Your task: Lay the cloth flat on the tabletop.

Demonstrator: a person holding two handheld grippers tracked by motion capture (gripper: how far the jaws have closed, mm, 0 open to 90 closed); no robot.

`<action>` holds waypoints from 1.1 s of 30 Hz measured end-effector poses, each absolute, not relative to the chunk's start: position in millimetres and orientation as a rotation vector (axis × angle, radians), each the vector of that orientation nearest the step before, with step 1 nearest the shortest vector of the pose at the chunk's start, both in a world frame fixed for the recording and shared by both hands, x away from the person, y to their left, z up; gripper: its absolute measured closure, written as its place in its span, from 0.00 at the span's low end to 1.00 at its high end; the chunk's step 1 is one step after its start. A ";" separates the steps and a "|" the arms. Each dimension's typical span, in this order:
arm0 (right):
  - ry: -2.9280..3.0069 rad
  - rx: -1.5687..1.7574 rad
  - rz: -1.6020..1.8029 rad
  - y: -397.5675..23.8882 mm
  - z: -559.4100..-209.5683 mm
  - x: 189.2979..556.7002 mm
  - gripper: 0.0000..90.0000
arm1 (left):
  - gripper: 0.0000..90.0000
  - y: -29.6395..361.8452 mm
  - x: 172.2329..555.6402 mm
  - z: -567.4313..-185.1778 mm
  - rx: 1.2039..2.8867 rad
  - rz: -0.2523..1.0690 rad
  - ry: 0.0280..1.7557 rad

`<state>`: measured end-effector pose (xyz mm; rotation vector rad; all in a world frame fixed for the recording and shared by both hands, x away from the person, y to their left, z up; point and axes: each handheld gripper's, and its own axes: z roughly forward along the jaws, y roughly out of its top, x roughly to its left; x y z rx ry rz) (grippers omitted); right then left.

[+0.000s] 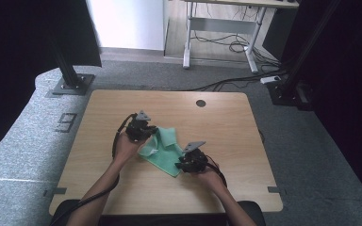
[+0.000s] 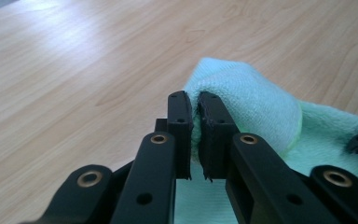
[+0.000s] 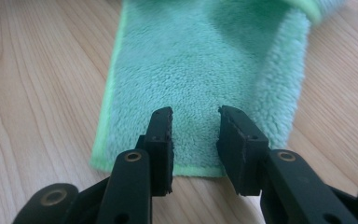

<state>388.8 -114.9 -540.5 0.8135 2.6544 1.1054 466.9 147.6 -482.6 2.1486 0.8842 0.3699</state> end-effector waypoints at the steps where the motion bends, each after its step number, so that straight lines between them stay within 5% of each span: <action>1: 2.654 0.819 1.104 -117.1 -540.4 388.4 0.71 | 0.93 149.8 467.2 -481.6 2.147 0.372 0.889; 21: 2.622 0.853 1.083 -140.3 -540.7 381.6 0.75 | 0.92 199.5 467.0 -496.6 2.151 0.337 1.031; 25: 2.615 0.864 1.095 -140.9 -541.3 381.1 0.75 | 0.74 204.9 466.0 -508.3 2.172 0.366 1.039; 33: 2.615 0.873 1.110 -142.2 -541.8 382.1 0.75 | 0.62 188.8 458.3 -487.0 2.117 0.328 0.896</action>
